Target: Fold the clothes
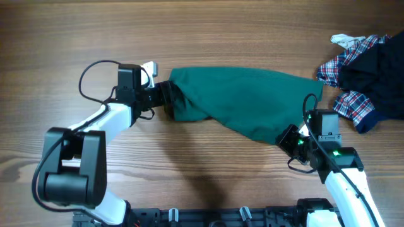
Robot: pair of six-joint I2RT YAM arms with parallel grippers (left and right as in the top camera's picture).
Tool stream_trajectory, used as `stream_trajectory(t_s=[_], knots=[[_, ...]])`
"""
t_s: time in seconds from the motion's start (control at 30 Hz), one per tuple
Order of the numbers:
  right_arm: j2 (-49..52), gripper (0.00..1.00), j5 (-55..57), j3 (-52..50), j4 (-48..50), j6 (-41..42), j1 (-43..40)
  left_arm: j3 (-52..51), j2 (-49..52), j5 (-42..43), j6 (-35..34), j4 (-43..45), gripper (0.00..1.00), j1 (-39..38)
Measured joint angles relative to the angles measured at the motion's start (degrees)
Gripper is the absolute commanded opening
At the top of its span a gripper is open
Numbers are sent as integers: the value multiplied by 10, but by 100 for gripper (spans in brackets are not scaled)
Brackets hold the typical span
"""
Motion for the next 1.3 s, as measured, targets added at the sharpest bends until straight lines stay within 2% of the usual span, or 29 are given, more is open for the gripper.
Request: stream_trajectory(t_s=[0.33, 0.67, 1.0, 1.2, 1.27, 1.3], knots=[[0, 4, -1, 0, -10, 0, 0, -1, 30, 55, -11, 73, 76, 0], [0, 4, -1, 0, -12, 0, 0, -1, 30, 78, -24, 91, 74, 0], [0, 4, -1, 0, -14, -5, 0, -1, 30, 167, -37, 112, 74, 6], [0, 4, -1, 0, -14, -5, 0, -1, 30, 218, -39, 118, 64, 33], [0, 4, -1, 0, -14, -5, 0, -1, 30, 227, -39, 118, 57, 32], [0, 4, -1, 0, -14, -5, 0, -1, 30, 232, -40, 118, 48, 28]])
